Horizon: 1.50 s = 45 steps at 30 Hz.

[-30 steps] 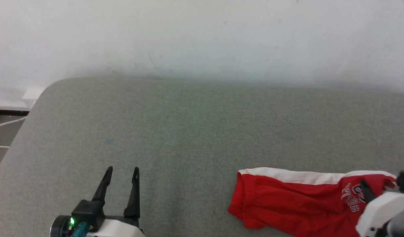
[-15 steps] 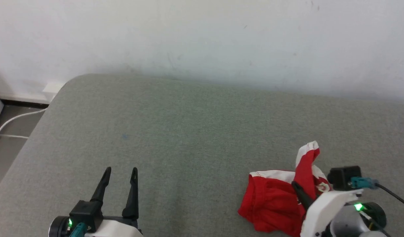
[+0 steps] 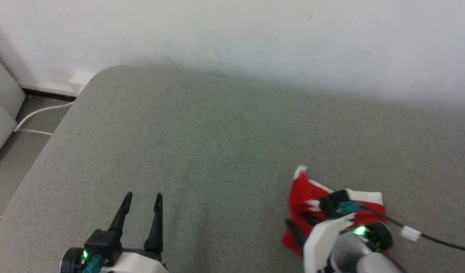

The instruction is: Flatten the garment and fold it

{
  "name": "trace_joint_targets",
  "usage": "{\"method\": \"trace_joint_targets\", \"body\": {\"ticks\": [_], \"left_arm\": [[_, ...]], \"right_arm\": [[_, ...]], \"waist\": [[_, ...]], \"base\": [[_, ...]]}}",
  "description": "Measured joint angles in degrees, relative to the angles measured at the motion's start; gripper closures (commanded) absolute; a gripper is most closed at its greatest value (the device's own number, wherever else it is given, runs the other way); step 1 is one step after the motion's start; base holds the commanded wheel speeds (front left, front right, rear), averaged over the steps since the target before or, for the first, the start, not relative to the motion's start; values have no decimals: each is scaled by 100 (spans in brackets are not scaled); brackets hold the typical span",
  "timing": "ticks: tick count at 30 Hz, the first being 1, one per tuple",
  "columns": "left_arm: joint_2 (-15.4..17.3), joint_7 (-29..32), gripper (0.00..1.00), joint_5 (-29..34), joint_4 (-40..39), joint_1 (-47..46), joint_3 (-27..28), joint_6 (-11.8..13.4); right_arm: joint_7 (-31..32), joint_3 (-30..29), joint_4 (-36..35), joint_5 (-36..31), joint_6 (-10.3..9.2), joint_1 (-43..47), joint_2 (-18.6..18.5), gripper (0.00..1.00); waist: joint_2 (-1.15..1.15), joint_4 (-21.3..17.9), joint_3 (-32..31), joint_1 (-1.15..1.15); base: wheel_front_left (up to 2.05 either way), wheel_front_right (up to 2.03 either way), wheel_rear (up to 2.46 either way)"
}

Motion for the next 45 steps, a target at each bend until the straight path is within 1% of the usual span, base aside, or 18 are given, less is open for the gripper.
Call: {"method": "trace_joint_targets", "body": {"ticks": [4, 6, 10, 14, 17, 21, 23, 27, 30, 32, 34, 36, 41, 45], "left_arm": [[-3, 0, 0, 0, 36, -42, -13, 0], [-4, 0, 0, 0, 60, -44, -20, 0], [-7, 0, 0, 1, 79, -51, -32, 0], [-9, 0, 0, 0, 57, -47, -22, 1], [-11, 0, 0, -47, -27, -40, -18, 1], [-15, 0, 0, -101, -136, -34, -25, 2], [-19, 0, 0, -126, -178, -32, -40, 4], [-22, 0, 0, -204, -244, -3, -77, 22], [-23, -1, 0, -240, -264, 27, -111, 36], [-25, -1, 0, -263, -277, 26, -116, 60], [-26, -1, 0, -310, -292, 26, -119, 65], [-27, -1, 0, -348, -298, 26, -125, 75], [-29, -1, 0, -401, -337, 27, -136, 91], [-29, -1, 0, -402, -382, 34, -140, 102]], "right_arm": [[-192, 569, 257, -100, 1, -209, -30, 0], [-254, 833, 375, -178, 2, -309, -120, 0], [-534, 944, 456, -105, 1, -476, -183, 0], [-950, 923, 333, -175, 1, -775, -386, 0], [-1393, 833, 134, -412, 1, -1046, -701, 0], [-1935, 520, -63, -745, 1, -1295, -1146, 0], [-2192, 276, -156, -902, 1, -1326, -1347, 0], [-2575, -354, -382, -1026, 1, -1257, -1527, 0], [-2781, -842, -619, -1033, 1, -982, -1518, 0], [-2891, -1167, -809, -1022, 1, -683, -1438, 0], [-3020, -1517, -1033, -1000, 1, -347, -1266, 0], [-3132, -1793, -1273, -992, 1, 7, -1010, 0], [-3294, -2005, -1769, -968, 1, 735, -423, 0], [-3363, -2064, -1962, -1016, 1, 1116, -181, 0]], "waist": [[0, 21, 57, 0], [0, -6, 48, 0], [0, -101, -8, 0], [0, -252, -85, 0], [0, -404, -146, 0], [0, -635, -221, 0], [0, -760, -256, 0], [0, -1009, -307, 0], [0, -1187, -331, 0], [0, -1293, -339, 0], [0, -1383, -338, 0], [0, -1445, -324, 0], [0, -1498, -248, 0], [0, -1490, -205, -1]], "base": [[0, 0, 0], [0, 0, 0], [0, 0, 0], [0, 0, 0], [0, 0, 0], [0, 0, 0], [0, 0, 0], [0, 0, 0], [0, 0, 0], [0, 0, 0], [0, 0, 0], [0, 0, 0], [0, 0, 0], [0, 0, 0]]}}
